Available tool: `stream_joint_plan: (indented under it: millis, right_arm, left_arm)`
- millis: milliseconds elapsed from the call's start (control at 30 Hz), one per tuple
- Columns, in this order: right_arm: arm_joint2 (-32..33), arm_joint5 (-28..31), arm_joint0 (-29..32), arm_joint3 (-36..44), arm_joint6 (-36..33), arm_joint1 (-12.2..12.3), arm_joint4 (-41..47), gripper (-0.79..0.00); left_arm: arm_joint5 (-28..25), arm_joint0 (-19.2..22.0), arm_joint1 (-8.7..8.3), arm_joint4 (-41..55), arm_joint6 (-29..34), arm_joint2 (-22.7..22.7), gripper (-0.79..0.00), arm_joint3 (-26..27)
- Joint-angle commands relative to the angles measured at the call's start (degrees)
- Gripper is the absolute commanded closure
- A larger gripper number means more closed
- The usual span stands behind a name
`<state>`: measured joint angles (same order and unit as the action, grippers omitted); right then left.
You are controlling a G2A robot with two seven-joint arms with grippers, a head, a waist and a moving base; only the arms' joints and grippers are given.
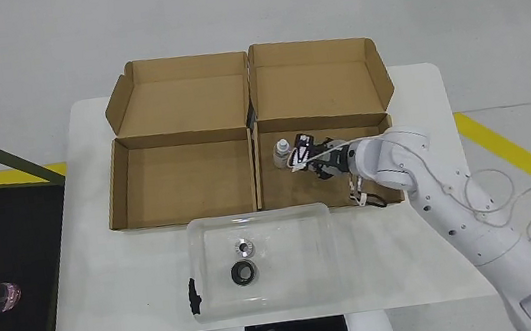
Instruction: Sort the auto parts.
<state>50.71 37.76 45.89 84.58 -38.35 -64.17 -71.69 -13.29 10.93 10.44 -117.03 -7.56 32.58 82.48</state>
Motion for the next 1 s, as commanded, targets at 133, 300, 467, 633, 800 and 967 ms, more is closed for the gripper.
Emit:
stream_joint_plan:
  millis: [133,300,467,633,800,967]
  right_arm:
    - [-0.34,-0.63,-0.31,0.03,0.62,-0.36,0.44,-0.363]
    - [1.46,-1.36,1.14,2.75,0.95,0.00,1.32,-0.369]
    - [5.04,-0.95,4.51,7.93,0.98,1.01,2.48,-0.391]
    - [9.26,-0.93,8.57,14.31,1.80,2.11,3.05,-0.489]
    - [12.06,-0.56,12.89,20.17,2.50,2.95,2.99,-0.468]
    - [13.04,-1.14,16.95,25.38,4.33,3.34,3.34,-0.434]
  left_arm:
    - [0.00,0.00,0.00,0.00,0.00,0.00,-0.785,0.00]
    - [0.00,0.00,0.00,0.00,0.00,0.00,-0.785,0.00]
    - [0.00,0.00,0.00,0.00,0.00,0.00,-0.785,0.00]
    - [0.00,0.00,0.00,0.00,0.00,0.00,-0.785,0.00]
    - [0.00,0.00,0.00,0.00,0.00,0.00,-0.785,0.00]
    - [0.00,0.00,0.00,0.00,0.00,0.00,-0.785,0.00]
